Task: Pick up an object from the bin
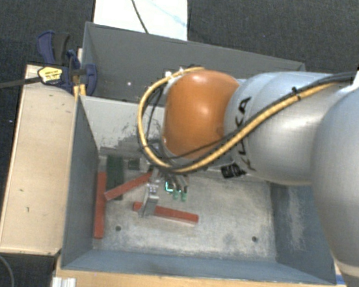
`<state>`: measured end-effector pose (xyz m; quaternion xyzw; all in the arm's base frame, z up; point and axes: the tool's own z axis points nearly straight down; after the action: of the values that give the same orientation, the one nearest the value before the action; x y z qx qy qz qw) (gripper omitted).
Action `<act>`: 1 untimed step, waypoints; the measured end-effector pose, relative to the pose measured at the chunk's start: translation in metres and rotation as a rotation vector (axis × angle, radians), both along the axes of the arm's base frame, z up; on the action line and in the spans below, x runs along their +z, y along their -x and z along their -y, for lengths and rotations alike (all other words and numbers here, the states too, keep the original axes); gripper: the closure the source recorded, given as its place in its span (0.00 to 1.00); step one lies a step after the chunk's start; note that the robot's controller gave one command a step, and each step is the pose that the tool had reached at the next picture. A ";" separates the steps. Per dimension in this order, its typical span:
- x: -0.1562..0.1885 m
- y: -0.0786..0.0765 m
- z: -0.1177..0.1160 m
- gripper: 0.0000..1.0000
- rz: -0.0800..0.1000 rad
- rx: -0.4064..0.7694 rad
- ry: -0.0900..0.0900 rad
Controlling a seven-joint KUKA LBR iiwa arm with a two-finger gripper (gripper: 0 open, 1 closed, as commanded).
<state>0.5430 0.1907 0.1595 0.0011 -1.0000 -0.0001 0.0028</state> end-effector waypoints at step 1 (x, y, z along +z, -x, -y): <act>-0.092 -0.025 0.014 0.00 0.003 -0.098 0.000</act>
Offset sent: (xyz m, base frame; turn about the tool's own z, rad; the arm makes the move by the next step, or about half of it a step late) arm 0.0255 -0.0140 -0.0895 0.0992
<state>0.5681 0.1765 0.0676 -0.0480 -0.9988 -0.0001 0.0014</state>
